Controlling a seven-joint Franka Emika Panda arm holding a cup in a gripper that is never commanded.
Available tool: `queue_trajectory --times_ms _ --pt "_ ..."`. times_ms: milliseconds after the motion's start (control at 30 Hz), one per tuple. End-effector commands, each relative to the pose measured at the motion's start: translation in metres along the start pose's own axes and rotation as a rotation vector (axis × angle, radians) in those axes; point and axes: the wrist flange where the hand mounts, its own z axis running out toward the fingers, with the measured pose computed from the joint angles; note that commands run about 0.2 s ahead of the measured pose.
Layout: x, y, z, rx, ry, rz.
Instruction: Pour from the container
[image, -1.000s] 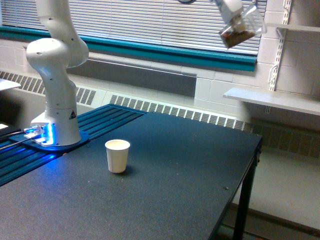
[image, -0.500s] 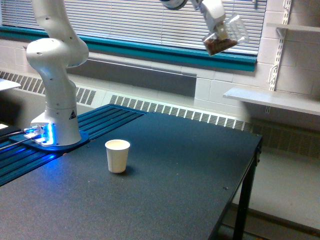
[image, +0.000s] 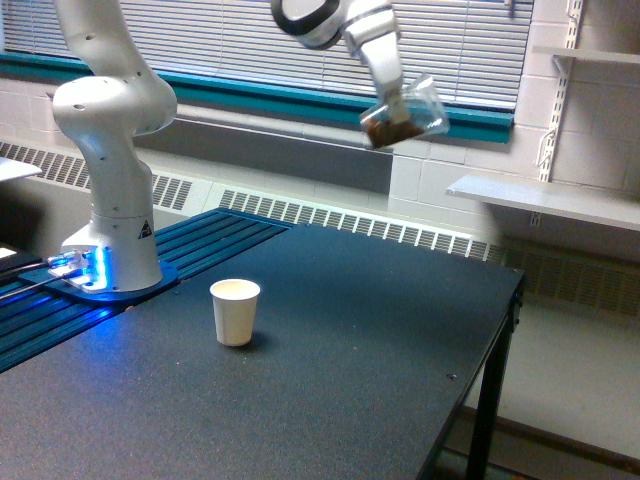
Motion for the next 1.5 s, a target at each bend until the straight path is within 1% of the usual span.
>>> queue_trajectory --times_ms 33,133,200,267,400,667,1033,1300,1400,1500 --pt "-0.019 0.007 0.008 0.005 -0.025 -0.024" --pt "-0.026 0.011 0.013 0.019 -0.052 -0.002" --pt "-0.033 0.014 0.02 0.01 -0.07 -0.009" --pt "-0.046 0.017 0.03 -0.006 -0.09 -0.025" --pt "-0.067 0.019 0.043 -0.018 -0.127 -0.053" --pt "-0.094 0.026 0.055 -0.039 -0.171 -0.091" --pt "-0.114 0.045 0.059 -0.066 -0.201 -0.109" --pt "-0.124 0.065 0.06 -0.102 -0.216 -0.115" --pt "-0.124 0.074 0.059 -0.113 -0.214 -0.107" --pt "-0.119 0.081 0.057 -0.109 -0.209 -0.082"
